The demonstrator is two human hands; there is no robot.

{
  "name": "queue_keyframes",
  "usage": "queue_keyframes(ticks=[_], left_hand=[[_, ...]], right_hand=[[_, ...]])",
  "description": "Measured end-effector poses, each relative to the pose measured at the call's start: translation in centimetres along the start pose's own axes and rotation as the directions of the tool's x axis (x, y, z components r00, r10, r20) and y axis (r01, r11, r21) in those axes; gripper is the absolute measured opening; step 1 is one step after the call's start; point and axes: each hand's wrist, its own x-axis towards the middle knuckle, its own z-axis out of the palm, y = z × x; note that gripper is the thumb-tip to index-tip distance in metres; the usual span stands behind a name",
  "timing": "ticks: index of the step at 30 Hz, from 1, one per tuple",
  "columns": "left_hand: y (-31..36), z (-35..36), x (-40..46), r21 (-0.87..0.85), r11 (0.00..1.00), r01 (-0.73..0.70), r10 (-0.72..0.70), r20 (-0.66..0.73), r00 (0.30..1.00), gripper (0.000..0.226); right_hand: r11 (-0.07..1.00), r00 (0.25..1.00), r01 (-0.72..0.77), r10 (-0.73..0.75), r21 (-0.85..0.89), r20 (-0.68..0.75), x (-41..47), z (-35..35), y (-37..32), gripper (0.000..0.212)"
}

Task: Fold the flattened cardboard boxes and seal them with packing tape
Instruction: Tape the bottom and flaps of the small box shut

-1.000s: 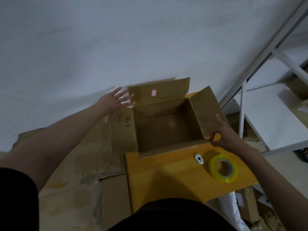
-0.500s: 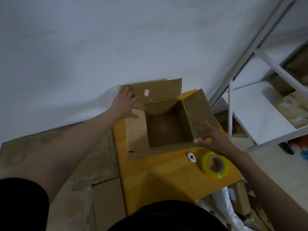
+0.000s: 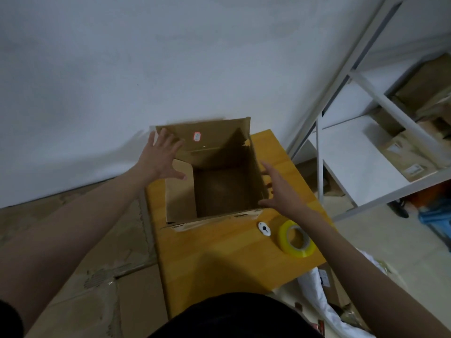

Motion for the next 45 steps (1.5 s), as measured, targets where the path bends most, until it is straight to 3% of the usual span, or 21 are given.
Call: queue_keyframes(ticks=[2, 5, 8, 11, 14, 17, 19, 21, 25, 31, 38, 45], left_hand=[[0.0, -0.4, 0.0, -0.040, 0.999, 0.012, -0.012, 0.006, 1.000, 0.119], [0.0, -1.3, -0.2, -0.105, 0.994, 0.020, -0.025, -0.043, 0.999, 0.107], [-0.3, -2.4, -0.9, -0.128, 0.991, 0.037, -0.057, -0.158, 0.986, 0.093], [-0.4, -2.7, -1.4, -0.259, 0.966, 0.015, -0.050, -0.128, 0.990, 0.077], [0.3, -2.7, -2.4, -0.431, 0.901, -0.041, 0.054, 0.017, 0.998, 0.062], [1.2, -1.9, -3.8, -0.579, 0.810, 0.097, 0.076, 0.267, 0.961, 0.078], [1.6, -0.9, -4.7, -0.635, 0.744, 0.207, 0.072, 0.384, 0.920, 0.091], [2.0, 0.2, -5.5, -0.636, 0.728, 0.255, 0.070, 0.439, 0.896, 0.096], [3.2, 2.9, -7.3, -0.603, 0.753, 0.265, 0.010, 0.413, 0.911, 0.081], [7.0, 5.1, -8.8, -0.790, 0.466, 0.399, -0.175, 0.360, 0.916, 0.103], [9.7, 3.8, -5.1, -0.789, 0.403, 0.464, -0.253, 0.392, 0.885, 0.108], [12.7, -0.2, 2.0, -0.840, 0.331, 0.430, -0.224, 0.373, 0.901, 0.103]], right_hand=[[0.999, 0.989, 0.016, -0.022, 0.045, 0.147, 0.5, 0.3, -0.5, 0.103], [0.991, 0.917, -0.088, 0.041, 0.102, 0.397, 1.2, 0.7, -0.6, 0.088], [0.987, 0.881, -0.116, 0.050, 0.112, 0.470, 1.9, 0.4, -0.1, 0.090], [0.982, 0.946, -0.072, 0.013, 0.173, 0.323, 2.8, 0.0, -0.2, 0.064], [0.983, 0.995, -0.028, 0.010, 0.179, 0.098, 4.2, 0.6, -0.6, 0.032], [0.997, 0.995, -0.011, 0.018, 0.070, -0.102, 5.4, 1.7, -0.4, 0.014], [0.996, 0.987, -0.092, 0.088, -0.020, -0.137, 5.8, 2.5, 0.2, 0.034], [0.977, 0.978, -0.204, 0.200, -0.069, -0.055, 5.7, 3.4, 0.9, 0.059], [0.962, 0.960, -0.273, 0.270, 0.030, 0.074, 5.1, 4.9, 2.2, 0.080], [0.938, 0.939, -0.332, 0.318, 0.103, 0.130, 5.1, 5.5, 2.6, 0.079], [0.939, 0.957, -0.284, 0.289, 0.193, 0.005, 7.2, 3.5, 4.7, 0.081], [0.961, 0.964, -0.263, 0.265, 0.089, -0.022, 11.3, -1.5, 7.9, 0.081]])
